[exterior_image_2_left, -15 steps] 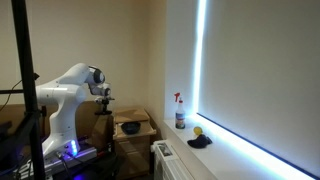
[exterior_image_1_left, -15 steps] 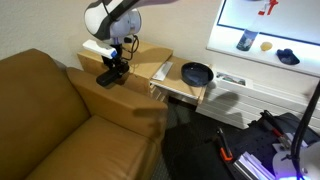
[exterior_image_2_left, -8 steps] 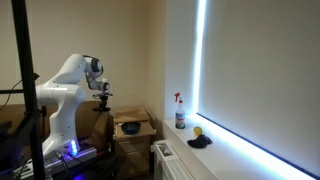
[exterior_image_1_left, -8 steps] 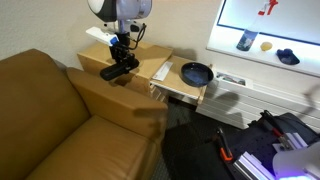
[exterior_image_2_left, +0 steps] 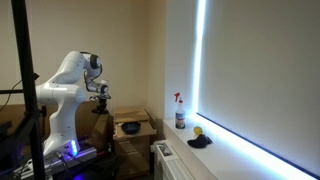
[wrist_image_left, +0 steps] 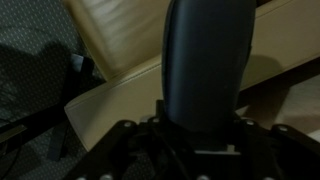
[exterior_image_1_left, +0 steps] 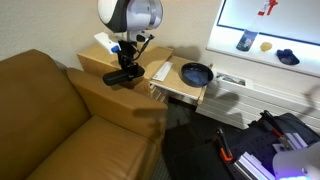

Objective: Put the black glasses case in the bowl

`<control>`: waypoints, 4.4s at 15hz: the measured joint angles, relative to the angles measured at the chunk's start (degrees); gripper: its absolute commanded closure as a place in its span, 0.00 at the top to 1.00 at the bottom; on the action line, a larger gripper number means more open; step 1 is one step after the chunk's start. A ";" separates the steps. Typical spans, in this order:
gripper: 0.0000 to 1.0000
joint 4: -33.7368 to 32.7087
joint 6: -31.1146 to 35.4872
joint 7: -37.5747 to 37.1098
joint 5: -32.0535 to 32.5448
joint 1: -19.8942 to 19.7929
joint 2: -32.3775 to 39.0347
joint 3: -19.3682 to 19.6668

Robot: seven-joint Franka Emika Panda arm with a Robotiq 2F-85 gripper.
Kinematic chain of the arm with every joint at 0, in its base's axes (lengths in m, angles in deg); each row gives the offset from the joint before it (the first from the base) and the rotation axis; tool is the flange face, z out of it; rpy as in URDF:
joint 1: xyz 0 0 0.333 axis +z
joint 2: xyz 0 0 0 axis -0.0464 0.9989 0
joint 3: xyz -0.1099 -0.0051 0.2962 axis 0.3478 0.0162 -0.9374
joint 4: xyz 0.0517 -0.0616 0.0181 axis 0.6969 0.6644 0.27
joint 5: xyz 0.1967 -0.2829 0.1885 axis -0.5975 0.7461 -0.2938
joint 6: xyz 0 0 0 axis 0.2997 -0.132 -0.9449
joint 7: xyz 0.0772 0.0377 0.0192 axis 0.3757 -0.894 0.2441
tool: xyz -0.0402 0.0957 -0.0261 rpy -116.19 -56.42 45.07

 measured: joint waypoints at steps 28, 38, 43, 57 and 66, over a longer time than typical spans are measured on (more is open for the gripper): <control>0.29 41.16 14.38 -42.57 4.18 -15.31 -24.54 10.95; 0.29 40.04 15.68 -45.65 0.56 -23.29 -22.34 13.38; 0.54 36.45 13.49 -46.05 -2.00 -23.83 -18.71 12.35; 0.29 26.25 11.75 -47.68 -0.15 -23.64 -8.46 12.44; 0.85 21.04 11.15 -47.68 -1.11 -23.65 -2.96 10.85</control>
